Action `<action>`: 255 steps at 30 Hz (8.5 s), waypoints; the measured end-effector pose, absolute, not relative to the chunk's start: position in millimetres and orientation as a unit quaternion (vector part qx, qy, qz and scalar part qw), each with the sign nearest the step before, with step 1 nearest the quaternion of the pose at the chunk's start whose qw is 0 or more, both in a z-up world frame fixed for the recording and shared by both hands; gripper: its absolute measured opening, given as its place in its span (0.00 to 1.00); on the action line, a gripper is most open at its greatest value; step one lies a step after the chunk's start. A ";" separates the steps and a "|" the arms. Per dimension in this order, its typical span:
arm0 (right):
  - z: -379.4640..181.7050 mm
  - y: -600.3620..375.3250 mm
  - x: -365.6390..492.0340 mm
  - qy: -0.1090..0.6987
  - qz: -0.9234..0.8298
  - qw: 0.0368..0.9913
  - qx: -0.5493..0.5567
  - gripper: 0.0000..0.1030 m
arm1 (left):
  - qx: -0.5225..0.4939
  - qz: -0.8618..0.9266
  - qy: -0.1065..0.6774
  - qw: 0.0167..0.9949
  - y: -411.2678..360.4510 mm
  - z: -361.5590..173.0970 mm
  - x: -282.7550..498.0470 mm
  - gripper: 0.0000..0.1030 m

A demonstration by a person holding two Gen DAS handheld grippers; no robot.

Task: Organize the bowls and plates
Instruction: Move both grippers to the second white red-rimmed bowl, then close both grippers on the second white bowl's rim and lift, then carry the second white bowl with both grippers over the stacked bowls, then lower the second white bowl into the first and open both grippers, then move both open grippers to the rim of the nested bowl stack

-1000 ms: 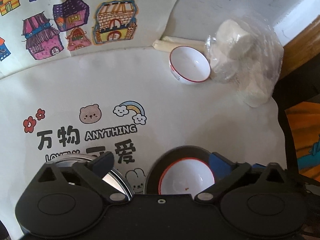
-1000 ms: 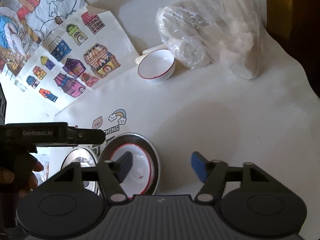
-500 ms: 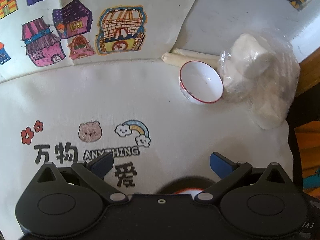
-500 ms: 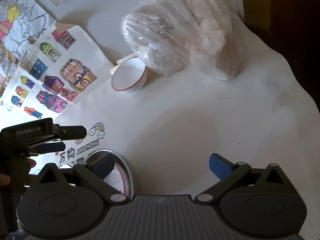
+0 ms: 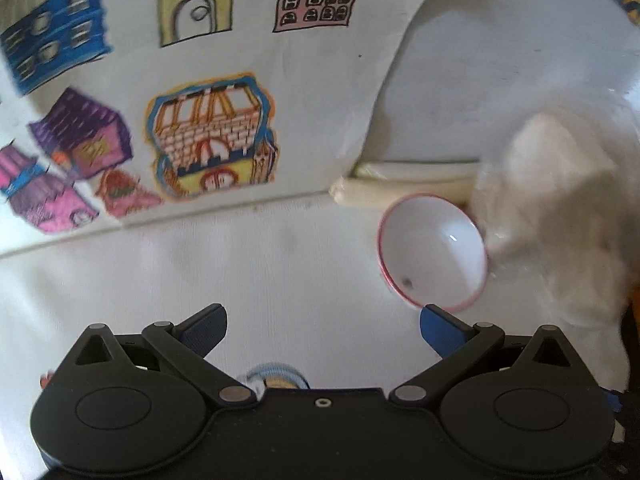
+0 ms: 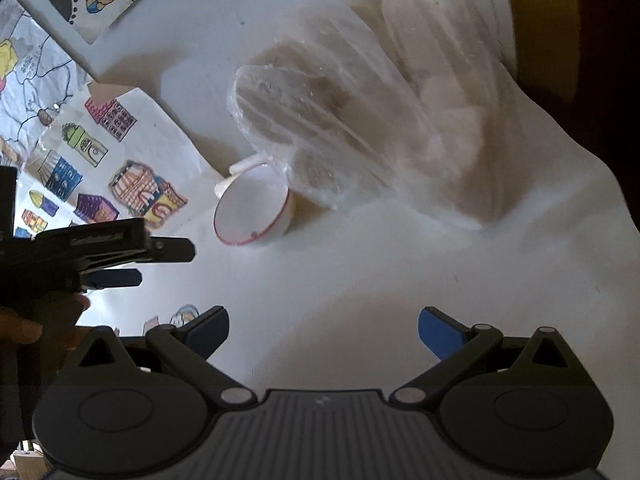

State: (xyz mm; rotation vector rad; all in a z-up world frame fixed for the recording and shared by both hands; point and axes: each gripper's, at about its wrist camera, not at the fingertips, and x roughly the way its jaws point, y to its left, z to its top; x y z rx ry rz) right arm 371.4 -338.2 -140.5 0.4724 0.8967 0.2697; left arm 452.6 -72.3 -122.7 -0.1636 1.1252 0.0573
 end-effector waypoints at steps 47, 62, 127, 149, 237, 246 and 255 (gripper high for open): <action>-159.7 -288.6 460.5 0.416 0.106 0.870 0.244 0.52 | -0.058 0.015 0.555 0.830 -94.4 -148.3 522.4 0.55; -160.0 -297.6 468.2 0.424 0.155 0.850 0.272 0.22 | -0.162 -0.024 0.556 0.815 -94.5 -162.0 506.1 0.11; -112.4 -273.8 256.1 0.438 0.145 0.856 0.234 0.21 | -0.134 -0.144 0.566 0.801 -73.1 -86.4 311.6 0.14; -126.6 -266.7 257.0 0.488 0.150 0.827 0.234 0.21 | -0.108 -0.126 0.598 0.784 -79.3 -96.3 309.5 0.15; -147.4 -286.7 234.5 0.517 0.052 0.828 0.210 1.00 | 0.126 -0.134 0.575 0.797 -54.6 -92.1 326.0 0.99; -160.6 -292.9 247.0 0.533 0.060 0.815 0.220 1.00 | 0.169 -0.165 0.580 0.780 -70.4 -100.0 341.4 0.99; -160.8 -293.1 258.1 0.538 0.080 0.815 0.203 1.00 | 0.227 -0.177 0.578 0.764 -84.8 -108.2 349.2 0.99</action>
